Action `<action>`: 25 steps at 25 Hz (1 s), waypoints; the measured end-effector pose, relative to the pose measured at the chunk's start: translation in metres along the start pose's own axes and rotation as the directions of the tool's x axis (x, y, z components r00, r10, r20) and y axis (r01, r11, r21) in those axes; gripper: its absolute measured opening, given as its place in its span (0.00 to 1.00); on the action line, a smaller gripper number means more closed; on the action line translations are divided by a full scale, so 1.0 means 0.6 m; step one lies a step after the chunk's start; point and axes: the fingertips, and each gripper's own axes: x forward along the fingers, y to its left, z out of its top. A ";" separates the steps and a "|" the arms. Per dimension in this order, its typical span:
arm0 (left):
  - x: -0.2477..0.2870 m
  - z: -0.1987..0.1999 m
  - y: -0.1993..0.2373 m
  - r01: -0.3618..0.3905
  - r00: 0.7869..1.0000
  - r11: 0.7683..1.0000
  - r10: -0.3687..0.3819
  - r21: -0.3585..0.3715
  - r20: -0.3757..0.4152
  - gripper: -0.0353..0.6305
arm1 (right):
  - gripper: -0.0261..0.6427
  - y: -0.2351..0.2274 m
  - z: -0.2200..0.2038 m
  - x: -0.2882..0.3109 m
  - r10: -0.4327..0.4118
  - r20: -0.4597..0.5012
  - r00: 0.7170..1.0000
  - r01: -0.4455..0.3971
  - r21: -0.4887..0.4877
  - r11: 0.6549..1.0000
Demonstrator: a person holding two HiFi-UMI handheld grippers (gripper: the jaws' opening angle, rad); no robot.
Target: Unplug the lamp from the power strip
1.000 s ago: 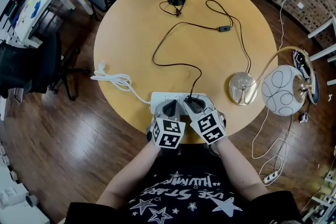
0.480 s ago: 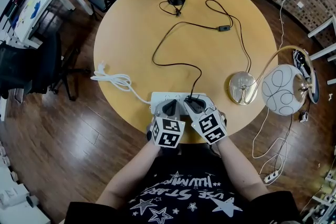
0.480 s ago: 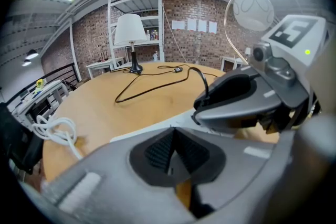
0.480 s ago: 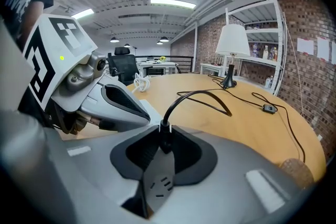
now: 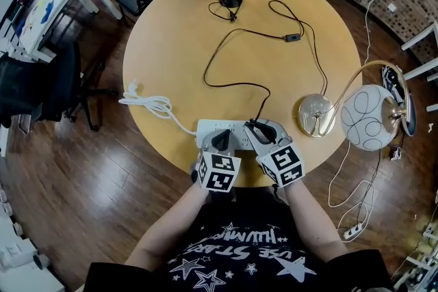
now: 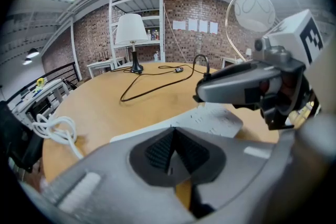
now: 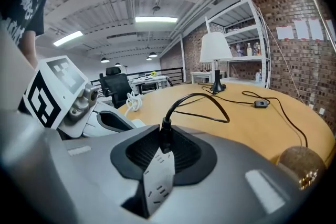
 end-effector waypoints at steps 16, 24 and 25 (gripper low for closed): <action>-0.040 0.053 0.031 -0.035 0.989 0.999 0.033 0.014 0.144 0.06 | 0.15 -0.016 0.048 -0.047 -0.049 0.058 0.997 0.048 0.028 0.998; -0.102 0.136 0.052 -0.071 0.944 0.997 0.066 0.005 0.323 0.06 | 0.15 -0.011 0.114 -0.085 -0.070 0.170 0.983 0.066 0.025 0.997; -0.111 0.146 0.051 -0.075 0.936 0.997 0.066 0.010 0.347 0.06 | 0.14 -0.008 0.126 -0.090 -0.068 0.188 0.980 0.066 0.020 0.998</action>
